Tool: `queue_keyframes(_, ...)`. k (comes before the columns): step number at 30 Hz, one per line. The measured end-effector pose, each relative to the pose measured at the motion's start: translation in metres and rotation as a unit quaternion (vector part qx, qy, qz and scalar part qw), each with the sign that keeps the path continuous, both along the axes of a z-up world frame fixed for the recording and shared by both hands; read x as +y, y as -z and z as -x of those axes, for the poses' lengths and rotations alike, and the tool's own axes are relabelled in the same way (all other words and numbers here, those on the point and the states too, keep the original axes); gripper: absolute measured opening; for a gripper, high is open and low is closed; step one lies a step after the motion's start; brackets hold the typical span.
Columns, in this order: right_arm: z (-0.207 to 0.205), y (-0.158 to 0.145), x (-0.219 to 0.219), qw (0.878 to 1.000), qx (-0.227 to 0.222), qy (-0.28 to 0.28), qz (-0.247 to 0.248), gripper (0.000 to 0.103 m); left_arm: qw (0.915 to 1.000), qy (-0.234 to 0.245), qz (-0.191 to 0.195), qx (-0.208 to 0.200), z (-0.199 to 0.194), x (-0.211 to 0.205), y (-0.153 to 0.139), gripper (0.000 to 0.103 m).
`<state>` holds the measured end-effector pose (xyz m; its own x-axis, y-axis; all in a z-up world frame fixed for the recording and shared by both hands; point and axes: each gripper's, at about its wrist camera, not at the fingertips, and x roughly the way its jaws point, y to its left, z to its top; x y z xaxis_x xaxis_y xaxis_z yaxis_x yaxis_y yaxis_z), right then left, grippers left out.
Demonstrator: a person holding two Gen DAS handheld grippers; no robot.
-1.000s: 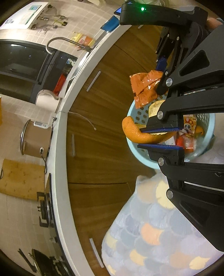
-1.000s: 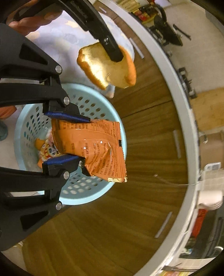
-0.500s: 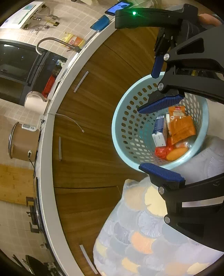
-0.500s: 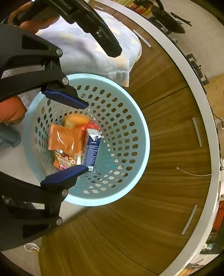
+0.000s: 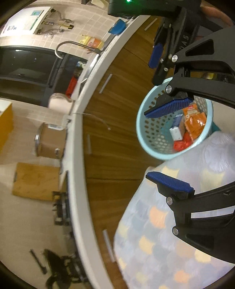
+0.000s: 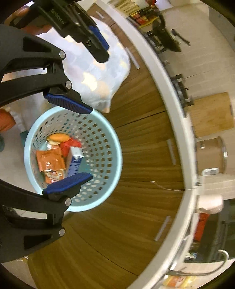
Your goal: Collect trash
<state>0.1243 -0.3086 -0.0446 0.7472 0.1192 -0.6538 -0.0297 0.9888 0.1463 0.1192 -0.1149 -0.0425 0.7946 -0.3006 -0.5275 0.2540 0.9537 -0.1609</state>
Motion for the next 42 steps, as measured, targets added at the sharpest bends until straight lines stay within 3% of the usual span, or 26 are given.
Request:
queue_keyframes(7,0.036,-0.043,0.009,0.996,-0.083,0.028,0.016,0.064,0.995,-0.05,-0.033,-0.079,0.049,0.015,-0.041,0.082)
queue_keyframes(17,0.075,-0.059,0.019,0.988,-0.15,0.041,0.021,0.063,0.9899,-0.094,-0.04,-0.099,0.092,0.026,-0.049,0.092)
queue_keyframes(28,0.082,-0.052,0.025,0.987,-0.152,0.042,0.026,0.055,0.9864,-0.119,-0.047,-0.103,0.1,0.034,-0.041,0.094)
queue_keyframes(42,0.077,-0.046,0.027,0.989,-0.143,0.039,0.027,0.055,0.9863,-0.128,-0.044,-0.093,0.093,0.04,-0.037,0.094)
